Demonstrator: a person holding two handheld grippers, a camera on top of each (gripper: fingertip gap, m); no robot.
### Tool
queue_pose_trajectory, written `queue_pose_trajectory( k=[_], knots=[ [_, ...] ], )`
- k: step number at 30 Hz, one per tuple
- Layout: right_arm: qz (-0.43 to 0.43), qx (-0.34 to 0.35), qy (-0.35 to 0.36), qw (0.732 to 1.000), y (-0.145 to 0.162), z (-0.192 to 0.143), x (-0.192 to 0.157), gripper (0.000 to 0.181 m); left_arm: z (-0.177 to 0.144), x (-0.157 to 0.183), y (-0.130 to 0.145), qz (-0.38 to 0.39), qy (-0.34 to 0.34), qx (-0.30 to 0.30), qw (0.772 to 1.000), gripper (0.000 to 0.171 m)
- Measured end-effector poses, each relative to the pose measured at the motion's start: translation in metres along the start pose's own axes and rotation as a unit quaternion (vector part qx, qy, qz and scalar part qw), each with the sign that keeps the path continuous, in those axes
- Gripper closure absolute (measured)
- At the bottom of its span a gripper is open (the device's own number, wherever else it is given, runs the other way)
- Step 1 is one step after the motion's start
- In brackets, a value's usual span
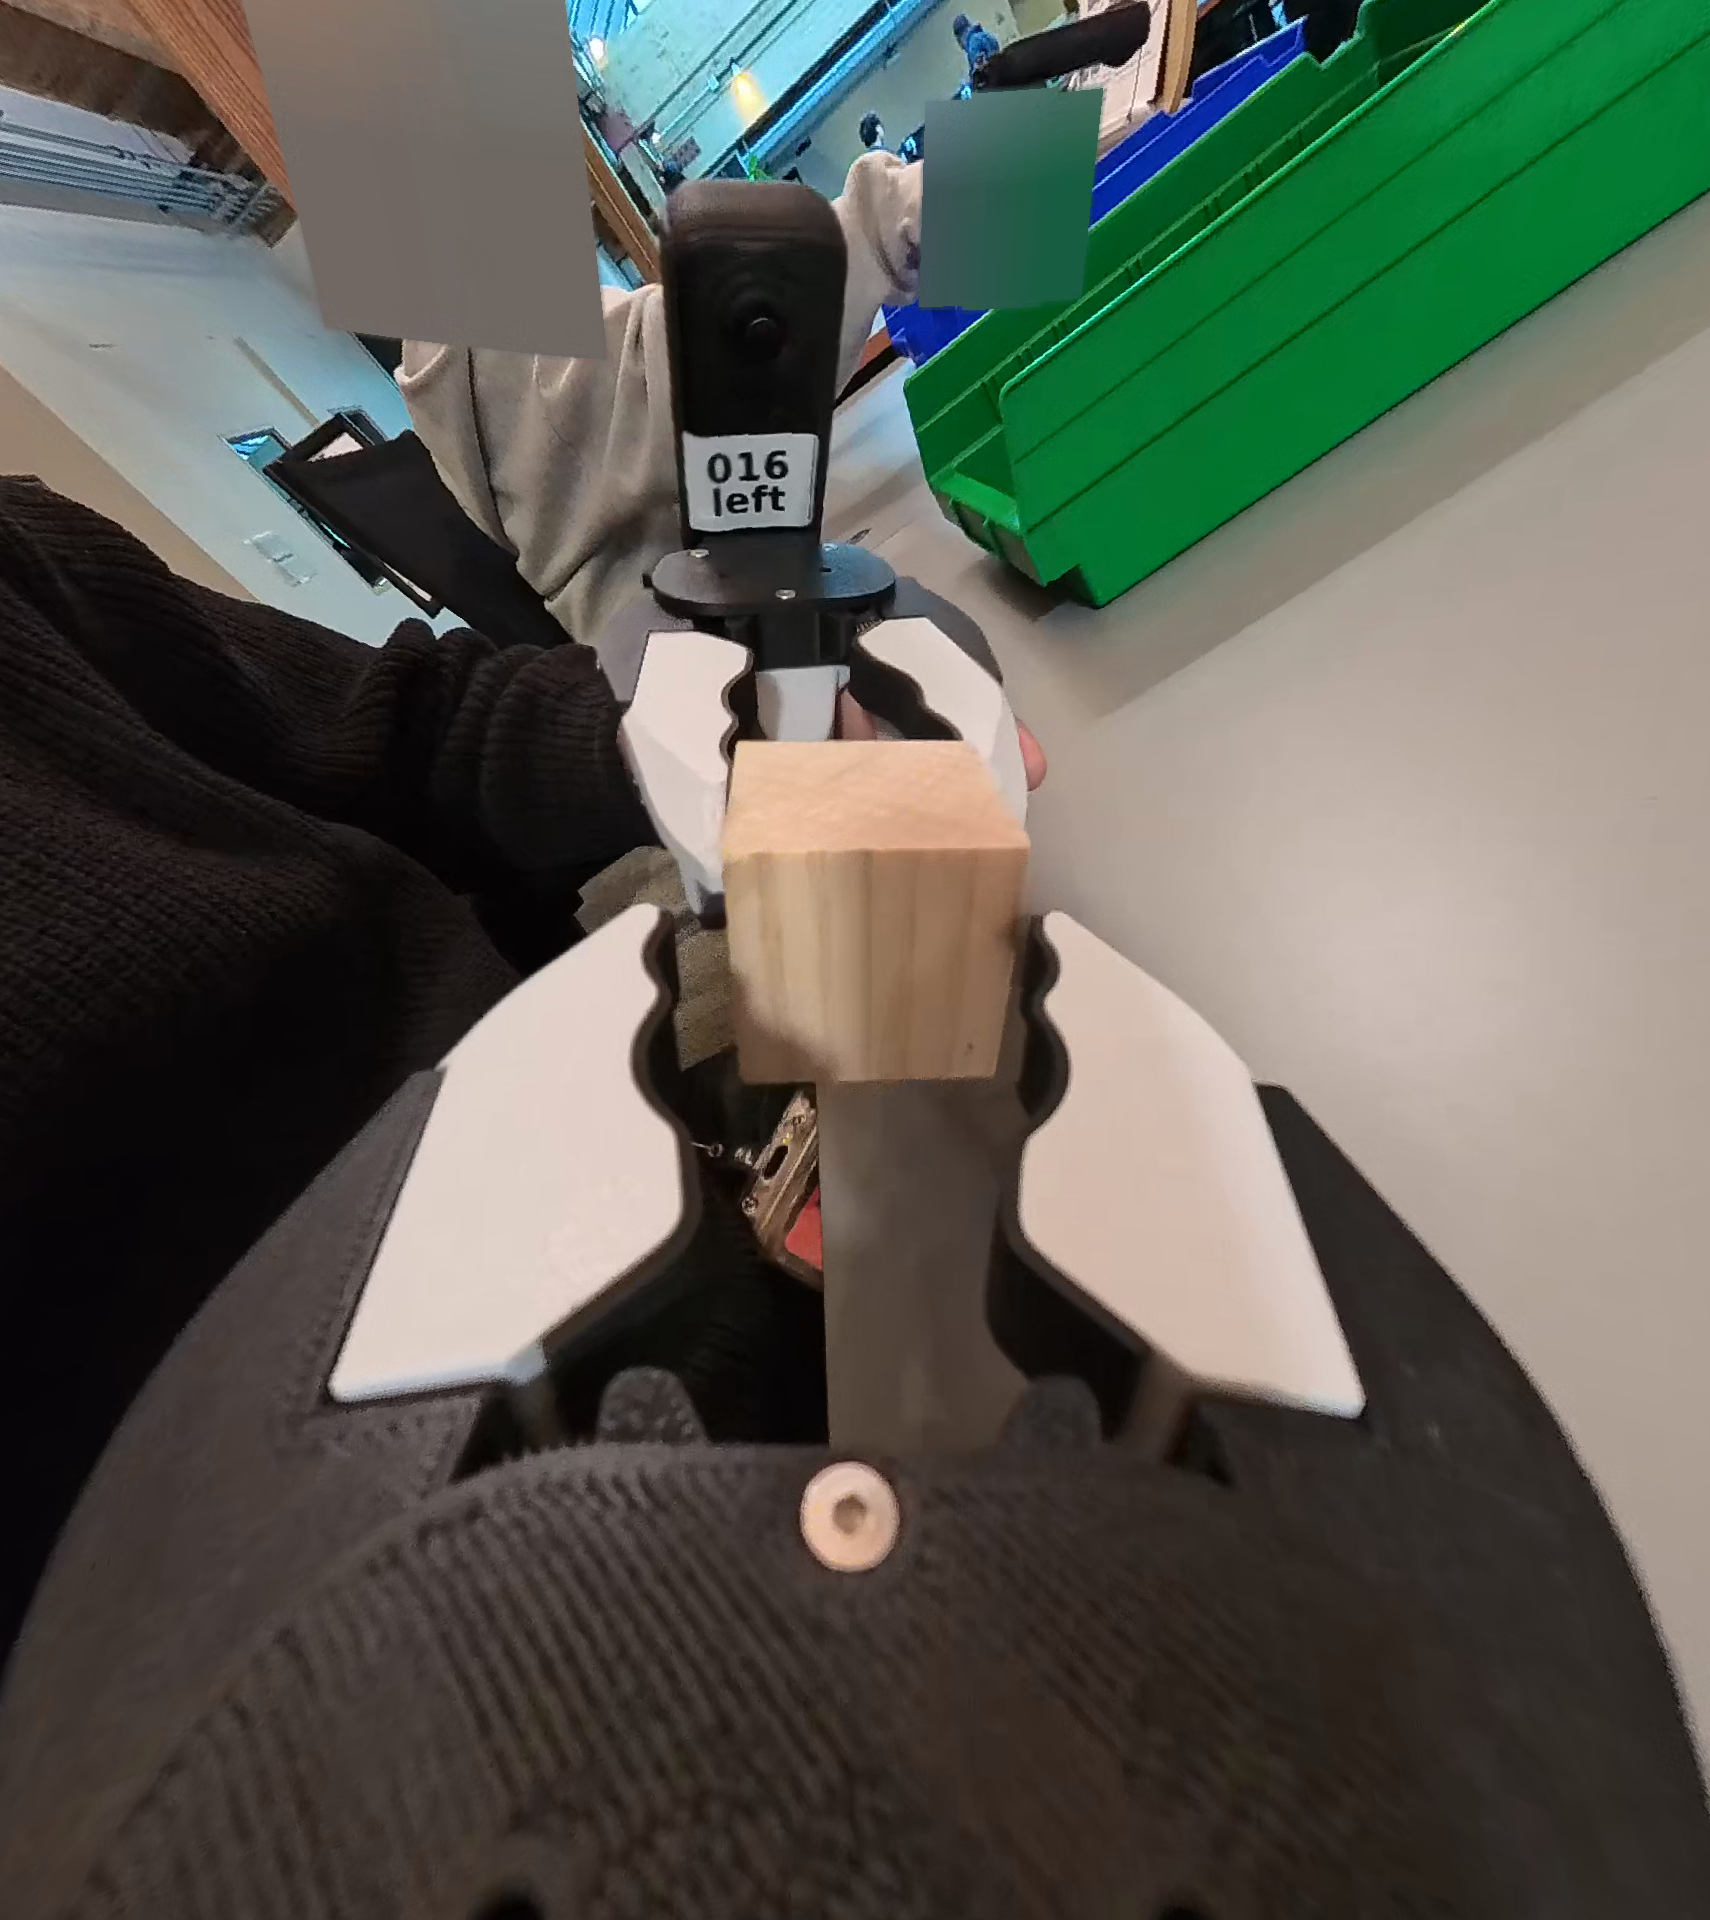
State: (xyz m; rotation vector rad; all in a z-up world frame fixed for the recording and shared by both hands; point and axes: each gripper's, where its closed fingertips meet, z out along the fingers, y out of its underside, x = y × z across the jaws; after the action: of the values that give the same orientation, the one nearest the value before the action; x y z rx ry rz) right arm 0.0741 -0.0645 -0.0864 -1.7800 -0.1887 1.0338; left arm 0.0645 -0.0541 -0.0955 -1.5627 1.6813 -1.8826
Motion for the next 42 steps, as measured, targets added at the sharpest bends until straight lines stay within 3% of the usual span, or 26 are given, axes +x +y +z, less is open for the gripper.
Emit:
queue_pose_trajectory(
  k=[18,35,37,39,40,42],
  knots=[
    [-0.022,-0.012,0.006,1.000,0.004,0.005,-0.001,0.110,-0.001,0.005,-0.005,-0.020,0.018,0.019,0.999,0.114],
    [-0.026,-0.025,0.009,0.999,0.009,0.008,0.000,0.117,-0.001,0.007,-0.005,-0.015,0.023,0.022,0.999,0.115],
    [-0.029,-0.024,0.010,0.999,0.009,0.009,-0.001,0.126,0.000,0.007,-0.004,-0.014,0.021,0.019,1.000,0.115],
    [-0.035,-0.033,-0.017,0.999,0.012,0.011,-0.011,0.157,0.000,0.001,-0.003,-0.013,0.003,0.017,1.000,0.115],
    [-0.038,-0.034,-0.014,0.999,0.012,0.012,-0.011,0.164,-0.001,-0.002,-0.003,-0.013,-0.003,0.016,1.000,0.115],
    [-0.045,-0.025,0.014,0.999,0.009,0.013,-0.005,0.163,-0.003,-0.008,-0.004,-0.023,-0.011,0.020,0.999,0.115]
  ],
)
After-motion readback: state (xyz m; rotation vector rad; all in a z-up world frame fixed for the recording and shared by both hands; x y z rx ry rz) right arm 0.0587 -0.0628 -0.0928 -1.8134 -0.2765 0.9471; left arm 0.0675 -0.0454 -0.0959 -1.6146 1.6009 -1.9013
